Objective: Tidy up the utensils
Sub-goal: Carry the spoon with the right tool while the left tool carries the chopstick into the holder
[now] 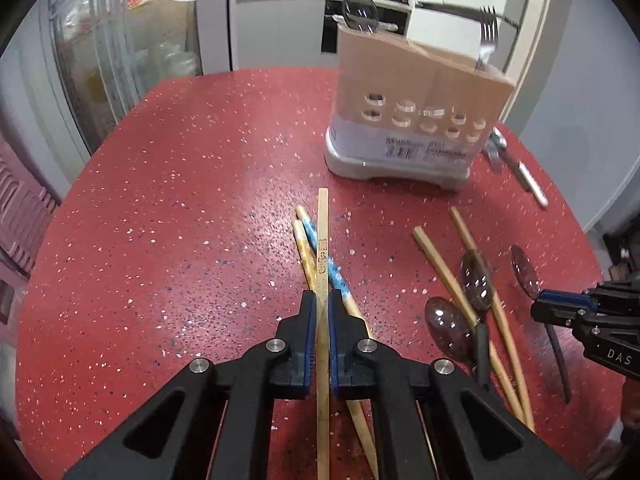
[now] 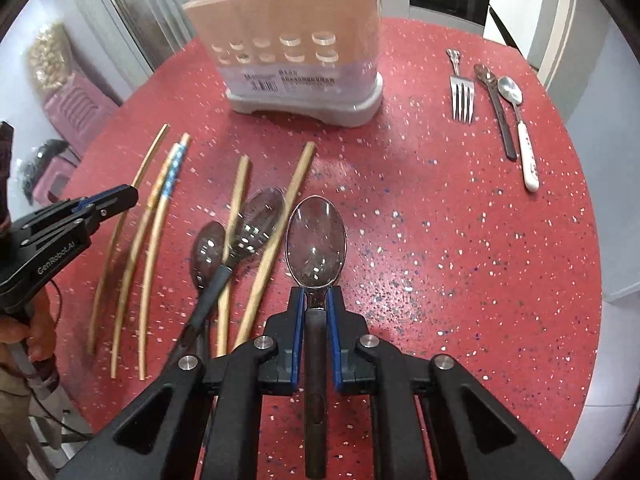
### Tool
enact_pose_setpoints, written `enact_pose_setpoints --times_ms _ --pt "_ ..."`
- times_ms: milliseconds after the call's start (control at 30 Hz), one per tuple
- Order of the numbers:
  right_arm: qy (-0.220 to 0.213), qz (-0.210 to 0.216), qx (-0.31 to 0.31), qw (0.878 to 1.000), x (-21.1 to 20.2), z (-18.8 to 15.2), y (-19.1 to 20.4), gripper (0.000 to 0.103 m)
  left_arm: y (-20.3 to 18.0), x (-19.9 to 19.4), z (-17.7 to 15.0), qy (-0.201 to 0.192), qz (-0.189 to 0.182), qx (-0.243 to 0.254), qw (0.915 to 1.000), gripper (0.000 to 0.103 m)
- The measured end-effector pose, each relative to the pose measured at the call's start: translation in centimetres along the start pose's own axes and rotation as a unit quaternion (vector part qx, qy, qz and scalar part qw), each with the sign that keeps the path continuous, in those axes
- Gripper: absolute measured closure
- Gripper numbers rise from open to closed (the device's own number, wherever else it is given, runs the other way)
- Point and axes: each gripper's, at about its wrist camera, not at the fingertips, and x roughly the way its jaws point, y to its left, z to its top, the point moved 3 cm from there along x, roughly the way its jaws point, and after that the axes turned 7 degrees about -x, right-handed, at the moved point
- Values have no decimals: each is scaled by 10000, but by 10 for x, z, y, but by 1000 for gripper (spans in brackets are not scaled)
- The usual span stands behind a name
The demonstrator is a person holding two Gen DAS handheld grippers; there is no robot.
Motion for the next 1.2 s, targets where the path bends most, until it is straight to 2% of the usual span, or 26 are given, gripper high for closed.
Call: enact_pose_setpoints --times_ms 467,900,1200 --pt "-873 611 160 9942 -57 14 -1 90 0 -52 25 -614 -624 -579 9945 72" --pt "-1416 713 116 9873 -93 36 -3 90 -13 -91 53 -1116 -967 -688 9866 72" --pt "-1802 747 64 9808 -122 68 -9 90 -22 -123 98 -1605 -1042 -656 9793 72"
